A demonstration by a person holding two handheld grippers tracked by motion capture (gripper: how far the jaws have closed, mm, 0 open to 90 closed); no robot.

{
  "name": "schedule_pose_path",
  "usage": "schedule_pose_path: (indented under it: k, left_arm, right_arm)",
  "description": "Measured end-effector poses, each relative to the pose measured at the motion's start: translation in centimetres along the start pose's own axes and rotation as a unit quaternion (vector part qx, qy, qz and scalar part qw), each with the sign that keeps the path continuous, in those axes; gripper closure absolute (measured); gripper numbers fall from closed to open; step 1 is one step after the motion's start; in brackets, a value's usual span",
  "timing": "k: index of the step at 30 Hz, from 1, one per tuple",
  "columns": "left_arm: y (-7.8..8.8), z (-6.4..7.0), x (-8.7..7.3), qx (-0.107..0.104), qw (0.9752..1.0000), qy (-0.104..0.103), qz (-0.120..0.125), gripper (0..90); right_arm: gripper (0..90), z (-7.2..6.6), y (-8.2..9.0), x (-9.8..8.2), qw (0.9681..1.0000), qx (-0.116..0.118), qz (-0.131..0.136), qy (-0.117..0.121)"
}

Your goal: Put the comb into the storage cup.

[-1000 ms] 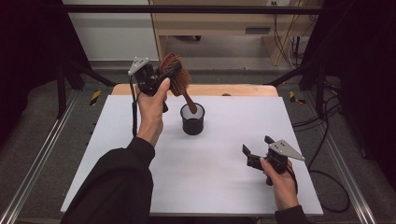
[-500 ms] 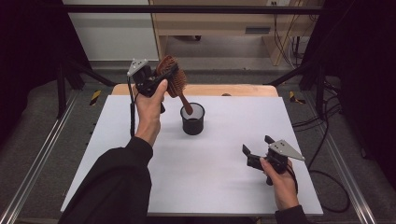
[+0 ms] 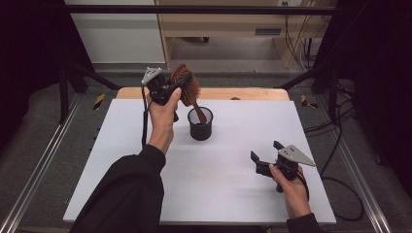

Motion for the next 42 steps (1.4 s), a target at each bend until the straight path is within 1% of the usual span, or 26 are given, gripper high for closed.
schedule_pose_path:
  k: [3,7,10,14,17,18,20,22,25,31,33,38,42]
  left_arm:
    - [0.1,0.0,-0.1,-0.001,1.0000,0.003,-0.001,49.8]
    - [0.2,0.0,0.0,0.002,1.0000,0.007,0.000,49.8]
    - [0.3,-0.1,0.2,0.004,0.9999,0.011,0.002,49.8]
    - [0.2,-0.3,0.0,0.011,0.9999,0.009,-0.004,49.7]
    - [0.2,-0.2,0.0,0.008,0.9999,0.006,-0.004,49.7]
    - [0.2,-0.2,0.0,0.007,1.0000,0.002,-0.004,49.7]
    - [0.1,-0.2,-0.2,0.007,1.0000,-0.003,-0.005,49.7]
    - [0.0,-0.3,-0.3,0.006,1.0000,0.001,-0.005,49.7]
    - [-0.1,-0.4,-0.6,0.004,1.0000,0.006,-0.004,49.7]
    - [-0.1,-0.5,-1.1,0.002,0.9999,0.005,-0.009,49.7]
    - [-0.2,-0.6,-1.2,0.004,0.9999,0.004,-0.010,49.7]
    - [-0.4,-1.2,-1.7,0.008,0.9998,0.010,-0.015,49.6]
    - [-0.3,-1.3,-2.2,0.010,0.9997,0.011,-0.018,49.6]
  right_arm:
    - [5.7,0.0,0.0,0.0,1.0000,-0.003,0.000,-0.001]
    - [5.7,0.0,0.0,0.0,1.0000,-0.004,-0.001,-0.001]
    - [5.7,-0.1,-0.1,0.0,1.0000,-0.003,-0.001,0.005]
    - [5.8,-0.1,0.0,0.1,1.0000,-0.002,-0.001,0.007]
    - [5.8,-0.3,0.0,0.1,0.9999,0.000,-0.001,0.013]
    - [5.7,-0.4,-0.1,0.1,0.9999,0.002,-0.002,0.010]
    - [5.7,-0.5,-0.2,0.0,0.9999,0.004,-0.004,0.015]
    - [5.7,-0.6,-0.2,0.0,0.9998,0.005,-0.004,0.019]
    - [5.6,-0.6,-0.1,0.0,0.9998,0.005,-0.004,0.019]
    - [5.6,-0.4,-0.1,0.0,0.9998,-0.001,-0.004,0.019]
    - [5.6,-0.5,-0.2,0.0,0.9998,-0.001,-0.006,0.019]
    - [5.6,-0.4,-0.2,0.0,0.9998,-0.002,-0.005,0.018]
    - [5.6,-0.4,-0.2,0.0,0.9998,-0.003,-0.006,0.021]
Point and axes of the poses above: each handheld gripper's, and its own axes: y roughly backward along the jaws, x roughly out of its top, z roughly to its right, the point moved 7 cm from there along -y, roughly forward along the jaws, and after that the axes turned 6 degrees about x, right-handed, at the moved point
